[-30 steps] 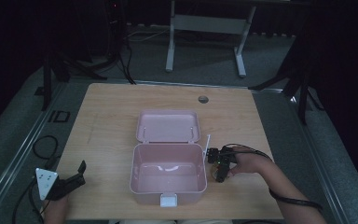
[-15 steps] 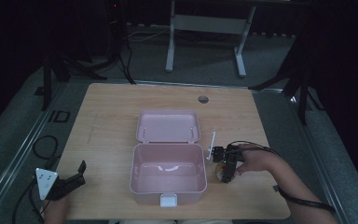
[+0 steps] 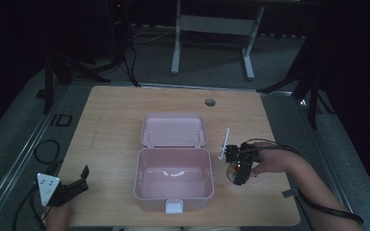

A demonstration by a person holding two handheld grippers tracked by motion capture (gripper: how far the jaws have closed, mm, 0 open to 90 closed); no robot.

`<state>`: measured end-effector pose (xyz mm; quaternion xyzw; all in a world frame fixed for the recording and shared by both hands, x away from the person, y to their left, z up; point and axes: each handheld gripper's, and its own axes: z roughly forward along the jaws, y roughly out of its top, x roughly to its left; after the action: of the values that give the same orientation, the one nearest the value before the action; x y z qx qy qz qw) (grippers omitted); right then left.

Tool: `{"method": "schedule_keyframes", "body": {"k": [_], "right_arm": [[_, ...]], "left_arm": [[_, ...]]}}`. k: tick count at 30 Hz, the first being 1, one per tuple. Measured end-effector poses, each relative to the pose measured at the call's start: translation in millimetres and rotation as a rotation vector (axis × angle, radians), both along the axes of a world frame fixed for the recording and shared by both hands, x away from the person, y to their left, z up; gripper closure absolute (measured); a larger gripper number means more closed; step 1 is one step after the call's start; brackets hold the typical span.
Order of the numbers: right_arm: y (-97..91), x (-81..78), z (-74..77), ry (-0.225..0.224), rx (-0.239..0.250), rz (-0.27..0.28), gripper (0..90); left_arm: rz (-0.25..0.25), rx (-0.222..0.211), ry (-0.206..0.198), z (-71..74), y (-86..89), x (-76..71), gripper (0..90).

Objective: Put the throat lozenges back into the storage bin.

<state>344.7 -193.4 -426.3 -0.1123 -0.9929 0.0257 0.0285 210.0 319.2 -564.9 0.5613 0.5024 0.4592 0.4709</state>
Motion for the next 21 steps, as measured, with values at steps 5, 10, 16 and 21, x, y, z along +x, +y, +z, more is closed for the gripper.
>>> {"method": "schedule_keyframes", "body": {"k": [5, 10, 16, 21], "right_arm": [[10.0, -5.8, 24.0, -0.026, -0.015, 0.028, 20.0], [20.3, -8.3, 42.5, -0.042, 0.0, 0.04, 20.0], [35.7, -13.1, 52.9, -0.044, 0.019, 0.072, 20.0], [52.7, -15.9, 55.8, -0.037, 0.036, 0.101, 20.1]], "left_arm": [[0.0, -0.001, 0.0, 0.0, 0.1, 0.0, 0.5], [-0.001, -0.001, -0.002, -0.1, 0.1, 0.0, 0.5], [-0.001, -0.002, -0.001, 0.0, 0.1, 0.1, 0.5], [-0.001, -0.003, -0.001, 0.0, 0.2, 0.1, 0.5]]}}
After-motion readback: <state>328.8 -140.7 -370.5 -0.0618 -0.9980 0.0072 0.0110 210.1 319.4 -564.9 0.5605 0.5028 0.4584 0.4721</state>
